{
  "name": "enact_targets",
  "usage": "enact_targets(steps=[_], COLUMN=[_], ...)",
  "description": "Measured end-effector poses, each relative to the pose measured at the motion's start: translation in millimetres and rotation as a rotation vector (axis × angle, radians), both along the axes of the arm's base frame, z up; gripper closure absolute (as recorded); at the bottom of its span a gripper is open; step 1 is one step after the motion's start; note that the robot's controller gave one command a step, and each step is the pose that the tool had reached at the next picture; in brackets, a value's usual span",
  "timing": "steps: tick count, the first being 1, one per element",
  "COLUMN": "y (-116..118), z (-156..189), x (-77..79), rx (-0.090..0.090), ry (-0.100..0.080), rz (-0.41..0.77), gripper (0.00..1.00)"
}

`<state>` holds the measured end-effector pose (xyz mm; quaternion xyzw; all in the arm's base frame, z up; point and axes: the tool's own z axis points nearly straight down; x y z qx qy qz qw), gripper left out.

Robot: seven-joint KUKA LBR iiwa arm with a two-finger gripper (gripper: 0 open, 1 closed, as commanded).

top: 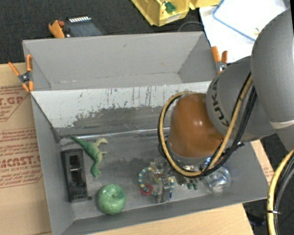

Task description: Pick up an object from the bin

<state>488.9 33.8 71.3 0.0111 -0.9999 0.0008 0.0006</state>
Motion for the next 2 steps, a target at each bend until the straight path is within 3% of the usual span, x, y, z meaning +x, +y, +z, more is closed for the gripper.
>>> enact_targets(steps=[2], y=[0.4], z=[3.3], x=[-0.4], rx=[0.000], ry=[0.002], rz=[0.001], gripper=[1.00])
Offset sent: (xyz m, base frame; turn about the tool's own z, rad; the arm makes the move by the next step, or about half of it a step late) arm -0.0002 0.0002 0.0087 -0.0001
